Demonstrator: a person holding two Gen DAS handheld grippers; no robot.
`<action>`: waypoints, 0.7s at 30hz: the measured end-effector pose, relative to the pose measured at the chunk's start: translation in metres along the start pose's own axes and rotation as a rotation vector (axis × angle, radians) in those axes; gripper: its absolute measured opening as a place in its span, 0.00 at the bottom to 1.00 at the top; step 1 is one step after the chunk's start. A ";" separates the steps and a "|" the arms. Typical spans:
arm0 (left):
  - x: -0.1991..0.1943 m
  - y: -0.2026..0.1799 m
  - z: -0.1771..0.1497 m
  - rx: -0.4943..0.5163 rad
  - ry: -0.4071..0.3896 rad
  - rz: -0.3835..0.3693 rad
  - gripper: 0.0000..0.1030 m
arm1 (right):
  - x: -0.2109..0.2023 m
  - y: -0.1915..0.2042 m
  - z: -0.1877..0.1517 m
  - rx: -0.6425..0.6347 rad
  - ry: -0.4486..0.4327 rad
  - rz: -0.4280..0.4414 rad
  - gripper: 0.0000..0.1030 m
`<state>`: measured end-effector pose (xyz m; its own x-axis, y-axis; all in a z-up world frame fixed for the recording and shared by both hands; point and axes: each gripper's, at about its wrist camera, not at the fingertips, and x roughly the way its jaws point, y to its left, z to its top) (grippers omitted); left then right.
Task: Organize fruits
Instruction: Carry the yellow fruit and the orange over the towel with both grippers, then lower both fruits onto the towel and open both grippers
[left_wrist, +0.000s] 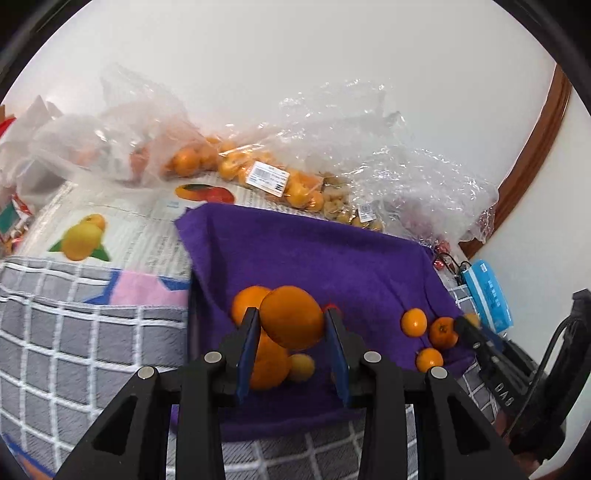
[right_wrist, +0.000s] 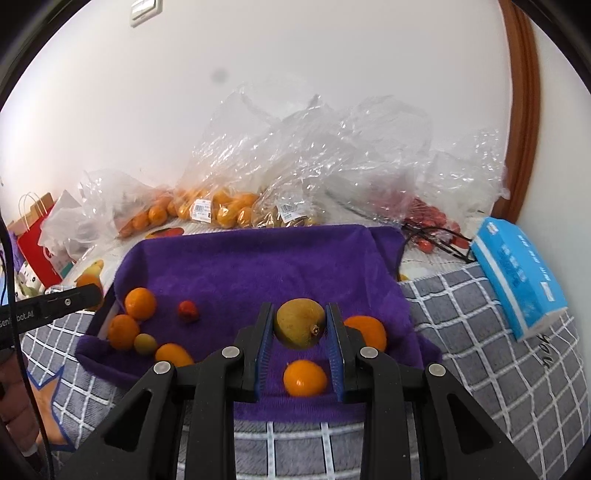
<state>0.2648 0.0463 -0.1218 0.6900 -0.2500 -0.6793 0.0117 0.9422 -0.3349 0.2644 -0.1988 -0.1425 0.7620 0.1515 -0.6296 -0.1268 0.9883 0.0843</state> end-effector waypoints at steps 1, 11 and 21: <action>0.004 -0.001 -0.001 0.002 -0.003 -0.001 0.33 | 0.005 -0.001 -0.002 -0.001 0.005 0.002 0.27; 0.027 0.004 -0.012 0.017 -0.028 -0.008 0.33 | 0.026 -0.006 -0.019 0.014 0.025 0.011 0.27; 0.030 -0.004 -0.018 0.073 -0.052 0.034 0.33 | 0.038 -0.003 -0.025 0.002 0.048 0.019 0.27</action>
<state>0.2727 0.0311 -0.1522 0.7273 -0.2075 -0.6542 0.0392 0.9642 -0.2623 0.2772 -0.1969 -0.1861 0.7280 0.1689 -0.6644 -0.1392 0.9854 0.0980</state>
